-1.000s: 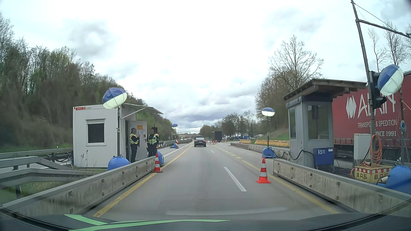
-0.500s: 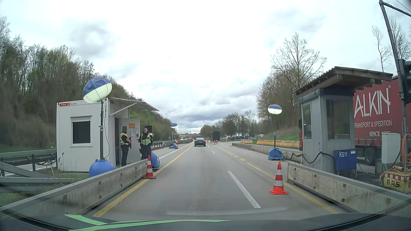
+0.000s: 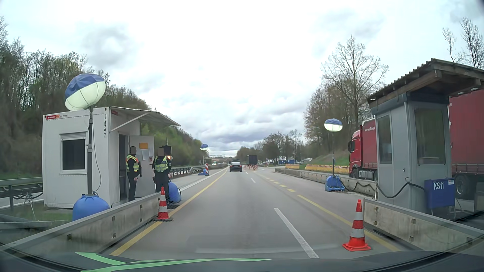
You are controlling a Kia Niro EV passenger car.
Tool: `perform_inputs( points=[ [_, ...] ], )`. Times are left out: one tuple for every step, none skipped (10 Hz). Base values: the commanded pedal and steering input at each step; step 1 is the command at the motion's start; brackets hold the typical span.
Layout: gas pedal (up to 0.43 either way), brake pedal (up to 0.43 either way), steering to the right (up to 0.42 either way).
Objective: Follow the waypoints while adhering to traffic rules and regulations
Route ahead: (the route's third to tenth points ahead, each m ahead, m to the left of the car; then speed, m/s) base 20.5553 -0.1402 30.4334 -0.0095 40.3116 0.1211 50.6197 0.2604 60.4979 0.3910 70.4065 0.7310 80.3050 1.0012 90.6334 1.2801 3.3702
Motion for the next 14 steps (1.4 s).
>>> perform_inputs(
  points=[
    [0.028,0.0,-0.011],
    [0.028,0.0,-0.012],
    [0.028,0.0,-0.013],
    [0.028,0.0,-0.013],
    [0.028,0.0,-0.012],
    [0.028,0.0,-0.012],
    [0.028,0.0,-0.012],
    [0.028,0.0,-0.012],
    [0.028,0.0,-0.012],
    [0.028,0.0,-0.011],
    [0.028,0.0,-0.009],
    [0.028,0.0,-0.008],
    [0.028,0.0,-0.008],
    [0.028,0.0,-0.007]
  ],
)
